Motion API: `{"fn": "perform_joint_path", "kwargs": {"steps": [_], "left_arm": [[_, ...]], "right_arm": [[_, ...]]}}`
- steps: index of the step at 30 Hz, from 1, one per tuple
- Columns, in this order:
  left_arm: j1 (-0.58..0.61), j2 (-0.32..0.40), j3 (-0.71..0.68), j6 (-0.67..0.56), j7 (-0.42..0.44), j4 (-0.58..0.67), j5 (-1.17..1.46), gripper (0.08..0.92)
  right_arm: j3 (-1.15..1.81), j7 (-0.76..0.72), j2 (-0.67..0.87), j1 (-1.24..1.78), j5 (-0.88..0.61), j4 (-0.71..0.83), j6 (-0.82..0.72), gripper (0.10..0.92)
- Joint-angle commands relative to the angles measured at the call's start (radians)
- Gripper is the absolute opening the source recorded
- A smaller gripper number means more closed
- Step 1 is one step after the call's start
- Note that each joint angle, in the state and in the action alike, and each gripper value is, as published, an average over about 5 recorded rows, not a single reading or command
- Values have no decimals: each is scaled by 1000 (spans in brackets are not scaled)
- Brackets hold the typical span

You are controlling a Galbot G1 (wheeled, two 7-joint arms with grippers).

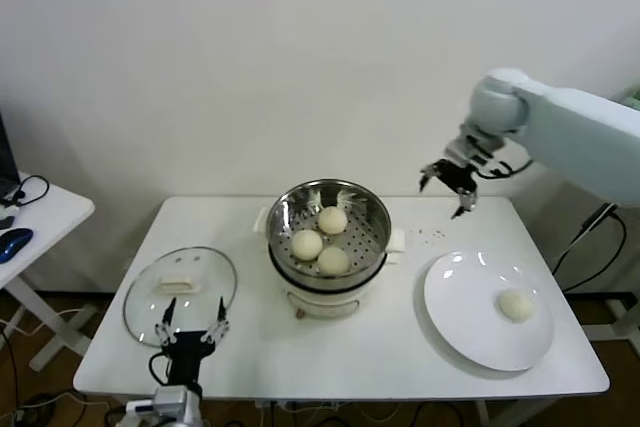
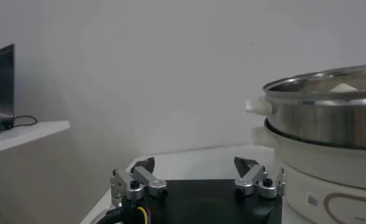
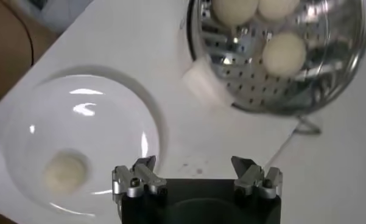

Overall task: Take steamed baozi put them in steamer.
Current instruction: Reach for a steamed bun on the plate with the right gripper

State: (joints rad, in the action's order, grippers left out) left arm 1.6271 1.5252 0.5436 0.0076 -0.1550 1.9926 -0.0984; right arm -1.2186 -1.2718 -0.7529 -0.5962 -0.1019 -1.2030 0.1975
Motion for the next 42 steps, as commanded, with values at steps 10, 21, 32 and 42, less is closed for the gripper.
{"fn": "perform_joint_path", "kwargs": {"steps": [10, 21, 32, 42], "left_arm": [[10, 1, 1, -10, 3, 16, 41, 823], [2, 21, -7, -15, 3, -8, 19, 823], [-2, 19, 1, -16, 3, -30, 21, 823], [-9, 19, 1, -13, 1, -40, 19, 823]], "right_arm": [[526, 37, 262, 615, 130, 139, -93, 823], [622, 55, 207, 727, 230, 213, -70, 823], [638, 58, 174, 762, 273, 234, -62, 823], [636, 60, 143, 767, 291, 253, -58, 823]]}}
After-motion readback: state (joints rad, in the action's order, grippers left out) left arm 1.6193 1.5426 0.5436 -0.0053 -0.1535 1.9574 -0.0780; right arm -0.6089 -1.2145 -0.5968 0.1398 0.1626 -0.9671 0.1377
